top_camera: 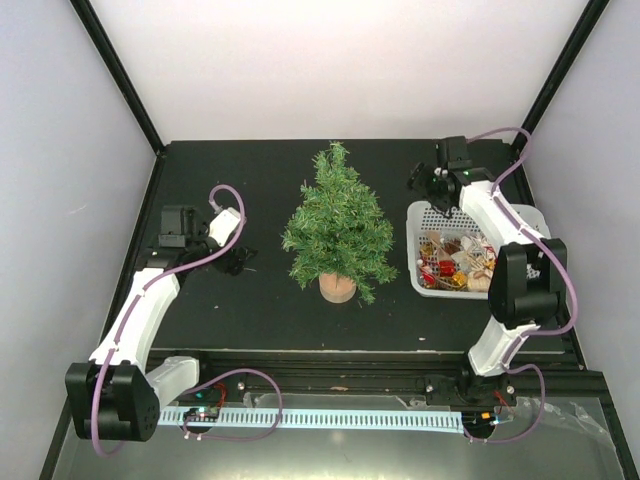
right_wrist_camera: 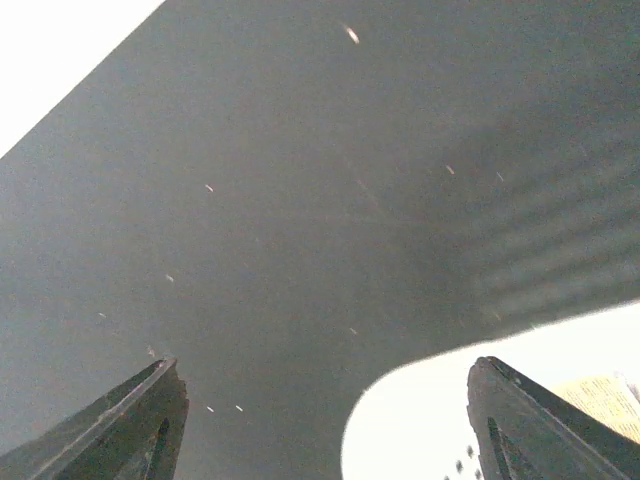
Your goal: Decorate the small christmas tree
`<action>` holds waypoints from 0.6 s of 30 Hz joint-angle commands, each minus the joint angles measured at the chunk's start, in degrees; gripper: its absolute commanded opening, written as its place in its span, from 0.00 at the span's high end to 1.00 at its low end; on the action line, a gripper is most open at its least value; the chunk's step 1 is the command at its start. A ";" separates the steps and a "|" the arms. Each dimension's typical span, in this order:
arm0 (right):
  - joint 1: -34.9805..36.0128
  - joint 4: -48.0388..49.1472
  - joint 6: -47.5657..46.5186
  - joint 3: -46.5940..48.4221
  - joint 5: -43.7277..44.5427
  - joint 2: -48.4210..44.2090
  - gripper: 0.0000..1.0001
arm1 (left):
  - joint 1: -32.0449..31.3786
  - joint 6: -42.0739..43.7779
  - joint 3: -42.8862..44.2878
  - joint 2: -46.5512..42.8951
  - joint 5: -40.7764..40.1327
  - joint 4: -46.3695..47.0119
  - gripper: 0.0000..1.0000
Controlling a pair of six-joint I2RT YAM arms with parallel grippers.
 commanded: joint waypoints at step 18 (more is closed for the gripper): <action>-0.84 -6.67 0.40 -21.90 15.76 -21.34 0.20 | 0.12 -0.99 2.60 -0.54 -0.55 -1.21 0.11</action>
